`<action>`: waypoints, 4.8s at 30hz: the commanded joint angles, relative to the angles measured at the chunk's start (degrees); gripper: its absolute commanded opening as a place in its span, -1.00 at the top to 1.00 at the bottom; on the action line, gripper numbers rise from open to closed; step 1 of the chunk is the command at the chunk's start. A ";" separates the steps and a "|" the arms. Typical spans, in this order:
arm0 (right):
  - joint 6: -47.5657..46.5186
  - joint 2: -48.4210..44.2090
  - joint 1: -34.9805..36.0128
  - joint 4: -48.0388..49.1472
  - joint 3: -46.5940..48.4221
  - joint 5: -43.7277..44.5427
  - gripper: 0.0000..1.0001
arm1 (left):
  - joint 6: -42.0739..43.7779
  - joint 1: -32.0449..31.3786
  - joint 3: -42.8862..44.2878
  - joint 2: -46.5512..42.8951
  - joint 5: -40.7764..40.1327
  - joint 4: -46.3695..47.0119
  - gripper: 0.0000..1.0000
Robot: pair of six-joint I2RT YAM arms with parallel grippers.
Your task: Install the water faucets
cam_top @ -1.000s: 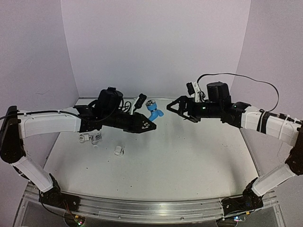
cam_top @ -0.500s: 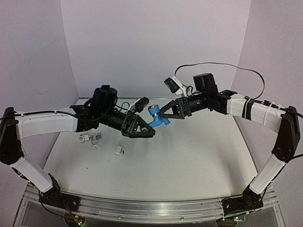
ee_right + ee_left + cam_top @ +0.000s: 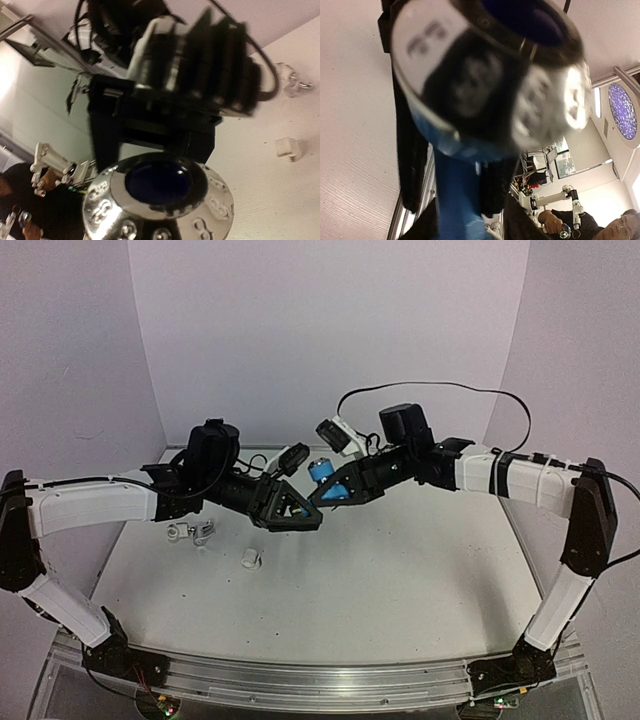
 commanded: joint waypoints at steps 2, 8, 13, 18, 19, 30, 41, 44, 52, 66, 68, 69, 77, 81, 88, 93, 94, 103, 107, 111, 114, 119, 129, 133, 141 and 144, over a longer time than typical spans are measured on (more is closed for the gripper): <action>-0.86 -9.61 0.37 2.37 -7.73 28.88 1.00 | 0.43 5.08 -7.30 -8.74 -7.97 -2.13 -0.54; -3.67 -19.18 0.16 -0.46 -21.11 64.66 1.00 | 6.76 7.76 -3.17 -13.52 -45.69 -34.55 -0.80; -5.24 -24.19 0.01 -4.71 -24.58 86.23 1.00 | 5.11 7.63 1.73 -2.62 -50.78 -43.71 -0.87; -7.55 -25.01 0.01 -9.11 -23.55 84.84 1.00 | 7.82 5.06 8.24 9.85 -58.44 -48.89 -0.95; -7.12 -25.28 0.01 -9.20 -23.79 84.04 1.00 | 8.26 5.03 9.63 13.24 -59.61 -49.82 -0.95; -5.65 -23.13 0.24 -12.50 -22.39 72.10 1.00 | 10.83 5.03 16.03 27.12 -61.67 -49.83 -0.31; -13.47 -26.16 0.72 -4.76 -22.67 59.31 1.00 | 12.11 6.45 17.26 18.97 -45.66 -45.63 0.93; -19.23 -28.99 0.80 4.64 -23.95 51.63 1.00 | 8.82 8.30 17.82 9.74 -26.55 -40.42 1.00; -35.36 -30.56 4.22 19.30 -17.84 36.17 1.00 | -19.11 9.99 8.31 -11.01 7.20 -0.17 1.00; -46.85 -19.59 11.72 25.96 -5.57 34.81 1.00 | -30.25 9.89 4.68 -16.12 4.36 7.34 1.00; -47.35 -18.78 12.26 26.04 -5.22 35.62 1.00 | -31.10 9.87 4.44 -16.03 4.02 8.40 1.00; -47.49 -18.66 12.38 26.38 -5.38 35.92 1.00 | -31.59 9.87 4.24 -16.30 3.78 9.23 1.00; -45.12 -17.29 14.26 31.60 -7.16 39.07 1.00 | -33.32 9.78 1.51 -16.36 1.99 11.51 1.00; -44.98 -15.87 14.78 30.47 -5.99 39.67 1.00 | -33.39 9.78 1.89 -16.17 1.90 11.70 1.00; -35.03 -12.36 15.27 29.93 -3.71 44.20 1.00 | -28.79 9.67 0.90 -16.39 -1.08 11.70 1.00; -24.22 -9.11 15.27 30.28 -1.61 40.34 1.00 | -20.93 9.56 1.21 -15.45 -1.11 11.70 1.00; -22.59 -8.35 15.27 30.28 -0.86 39.22 1.00 | -19.14 9.61 1.40 -15.17 -0.60 11.70 1.00; -10.70 -4.15 15.17 27.03 5.80 29.83 1.00 | -4.51 9.69 3.92 -12.21 6.32 9.83 1.00; -4.57 -2.49 15.12 25.05 8.48 29.38 1.00 | 9.39 9.79 9.13 -9.17 4.16 -2.16 1.00; 0.29 -0.45 15.13 21.80 11.66 28.48 1.00 | 22.87 9.74 16.18 -6.08 -0.91 -13.55 1.00; 4.71 0.71 15.09 19.87 14.11 26.76 1.00 | 34.95 9.76 20.85 -4.92 -6.27 -22.67 1.00; 13.80 3.80 14.16 17.79 18.81 20.82 1.00 | 51.33 9.78 23.33 -5.13 -8.56 -28.71 1.00; 54.10 12.03 13.29 38.42 23.73 11.40 1.00 | 74.47 9.70 16.58 -9.56 -8.59 -17.94 1.00; 69.61 14.74 13.29 45.38 26.49 10.57 1.00 | 82.28 9.73 14.48 -10.55 -8.76 -13.78 1.00; 78.13 13.67 12.19 49.29 23.32 12.11 1.00 | 84.27 9.78 10.10 -13.08 -8.87 -7.92 1.00; 79.05 14.06 12.01 49.91 23.28 11.96 1.00 | 83.47 9.78 9.11 -13.05 -10.30 -7.89 1.00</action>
